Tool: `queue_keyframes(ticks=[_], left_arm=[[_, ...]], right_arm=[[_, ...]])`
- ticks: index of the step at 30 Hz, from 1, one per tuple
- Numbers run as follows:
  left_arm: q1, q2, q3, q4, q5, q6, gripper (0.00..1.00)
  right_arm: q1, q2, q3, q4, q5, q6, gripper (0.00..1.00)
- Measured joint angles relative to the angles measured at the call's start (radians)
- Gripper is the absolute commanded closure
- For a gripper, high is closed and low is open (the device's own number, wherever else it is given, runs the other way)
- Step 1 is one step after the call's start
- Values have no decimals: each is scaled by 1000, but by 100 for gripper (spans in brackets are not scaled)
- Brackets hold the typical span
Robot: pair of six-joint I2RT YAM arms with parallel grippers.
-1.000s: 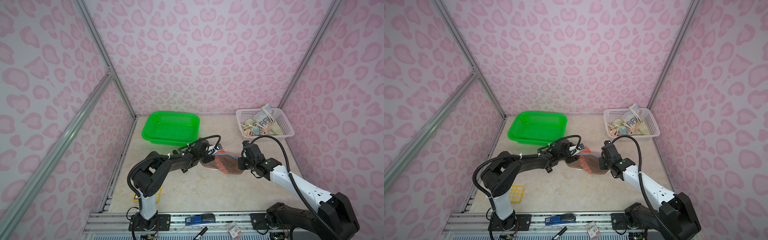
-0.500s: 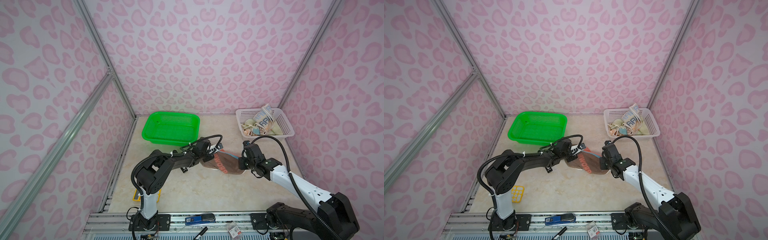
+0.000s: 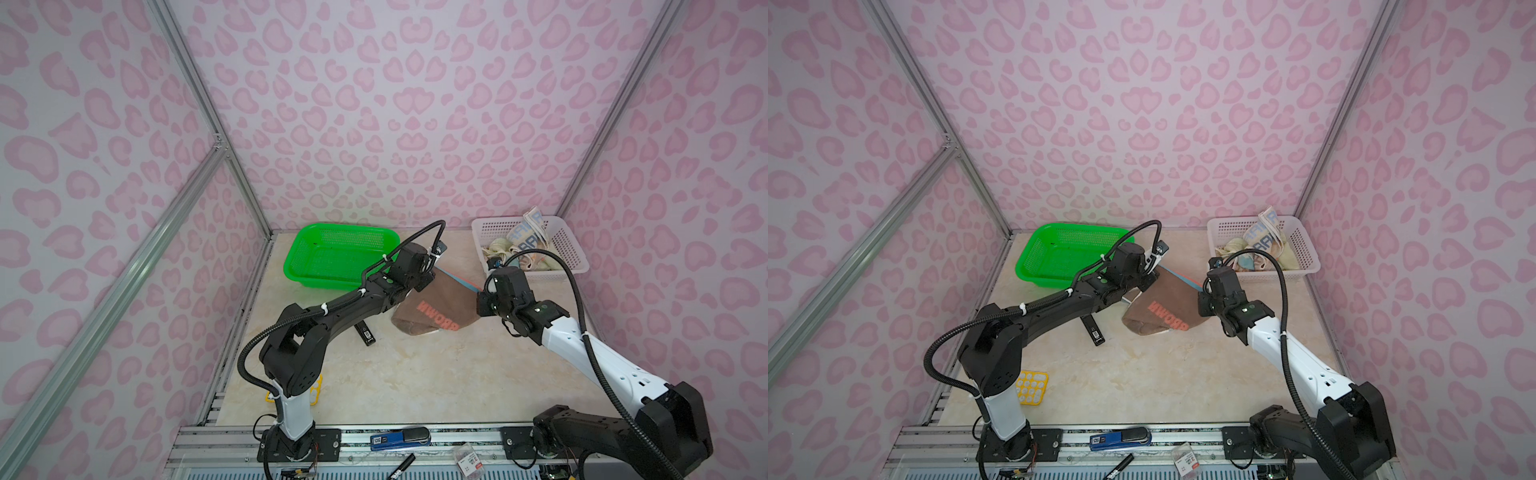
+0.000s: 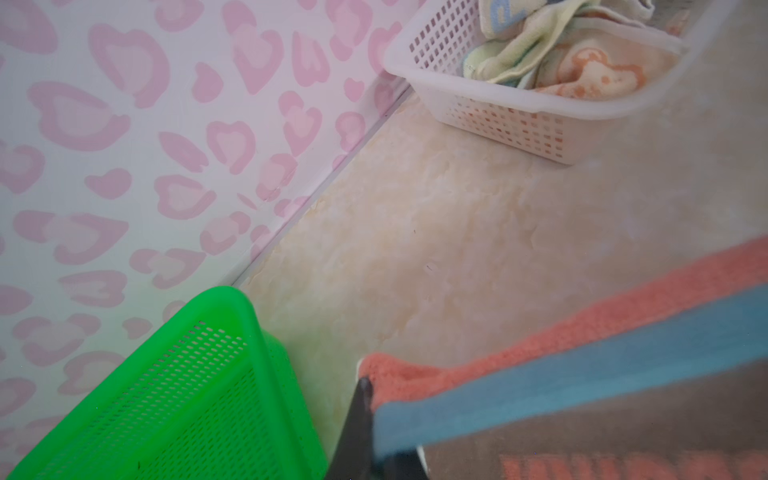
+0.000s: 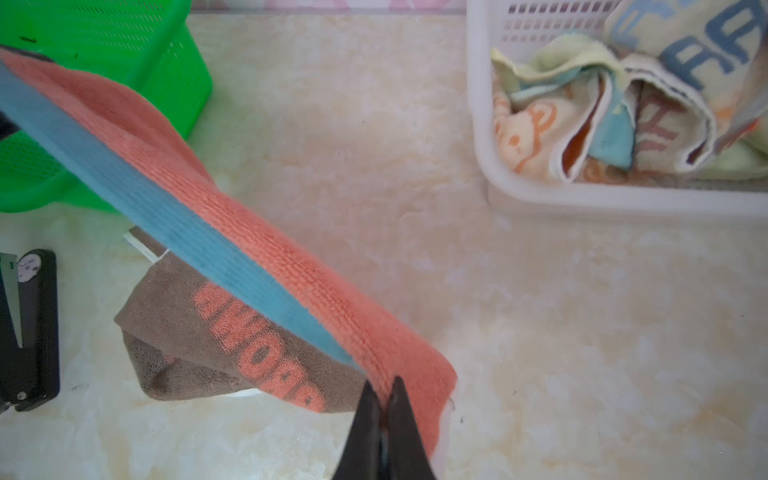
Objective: Fold and stack the towels
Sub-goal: 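Lift the brown towel with both grippers, holding it spread between them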
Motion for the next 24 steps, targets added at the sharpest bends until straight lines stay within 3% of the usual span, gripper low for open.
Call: queue_keyframes(ticks=[15,24], left_arm=[[4,-100,467,-393,-86,-107,97],[-7,-286,452,-456,3,-136,98]], right_arm=[[-66,143,642,-98,-39,-167,100],[-3,67,748,-175,-76,-272,100]])
